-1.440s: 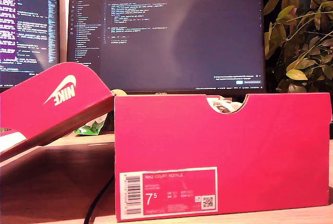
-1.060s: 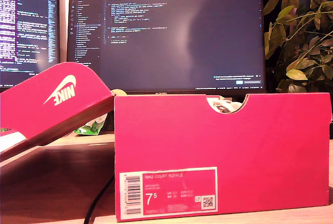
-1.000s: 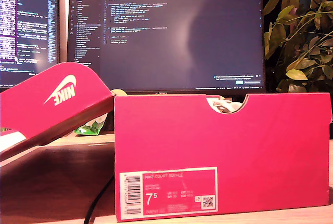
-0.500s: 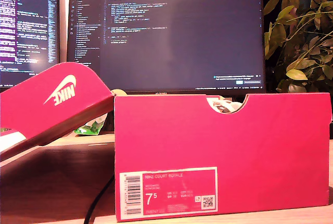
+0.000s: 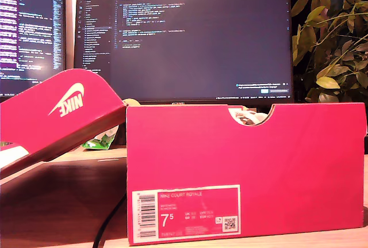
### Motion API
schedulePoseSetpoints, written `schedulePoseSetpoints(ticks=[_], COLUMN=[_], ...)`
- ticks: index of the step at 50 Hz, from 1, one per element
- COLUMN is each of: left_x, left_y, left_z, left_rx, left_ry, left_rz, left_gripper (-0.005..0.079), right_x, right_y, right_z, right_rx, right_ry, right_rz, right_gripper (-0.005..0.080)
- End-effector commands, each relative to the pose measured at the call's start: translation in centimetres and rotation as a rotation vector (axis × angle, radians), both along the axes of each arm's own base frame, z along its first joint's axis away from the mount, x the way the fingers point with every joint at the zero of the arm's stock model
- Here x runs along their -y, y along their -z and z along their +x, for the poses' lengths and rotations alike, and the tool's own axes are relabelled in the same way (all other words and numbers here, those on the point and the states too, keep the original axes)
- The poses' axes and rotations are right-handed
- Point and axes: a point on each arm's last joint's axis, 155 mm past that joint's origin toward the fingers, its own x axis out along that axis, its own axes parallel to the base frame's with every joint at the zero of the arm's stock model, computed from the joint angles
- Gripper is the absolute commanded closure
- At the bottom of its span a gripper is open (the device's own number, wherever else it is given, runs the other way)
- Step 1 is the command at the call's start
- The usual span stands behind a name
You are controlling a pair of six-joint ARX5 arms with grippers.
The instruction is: Close the red shoebox by pushing the lid with your left arm and holding the box in place with your right arm
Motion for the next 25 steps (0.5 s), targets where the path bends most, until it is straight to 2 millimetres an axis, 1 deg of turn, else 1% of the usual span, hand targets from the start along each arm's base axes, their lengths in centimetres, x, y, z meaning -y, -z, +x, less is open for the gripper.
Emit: schedulePoseSetpoints(ticks=[1,9,13,14,17,18,25], left_x=[0.1,0.1,0.2,0.3,0.5,0.6,0.8], left_y=[1.7,0.9,0.0,-0.2,-1.0,-1.2,-3.2], left_z=[0.0,0.2,0.3,0.3,0.3,0.3,0.1], left_rx=[-0.033,-0.005,0.029,0.035,0.054,0.057,0.096], left_ry=[0.001,-0.009,-0.005,-0.003,0.008,0.009,0.024], left_rz=[-0.014,-0.075,-0.102,-0.126,-0.142,-0.173,-0.18], left_gripper=[0.0761,0.0761,0.0761,0.0761,0.0762,0.0761,0.0762], right_x=[-0.2,-0.2,-0.3,-0.3,-0.3,-0.3,-0.6], right_y=[0.4,-0.1,-0.6,-0.9,-1.8,-2.2,-5.0], right_z=[0.0,0.2,0.2,0.3,0.5,0.5,0.6], right_rx=[0.0,0.016,0.031,0.043,0.078,0.093,0.178], right_ry=[-0.006,0.012,0.033,0.032,0.041,0.041,0.024], right_rz=[0.004,0.094,0.208,0.208,0.288,0.31,0.41], right_gripper=[0.0764,0.0764,0.0764,0.0764,0.0764,0.0764,0.0764])
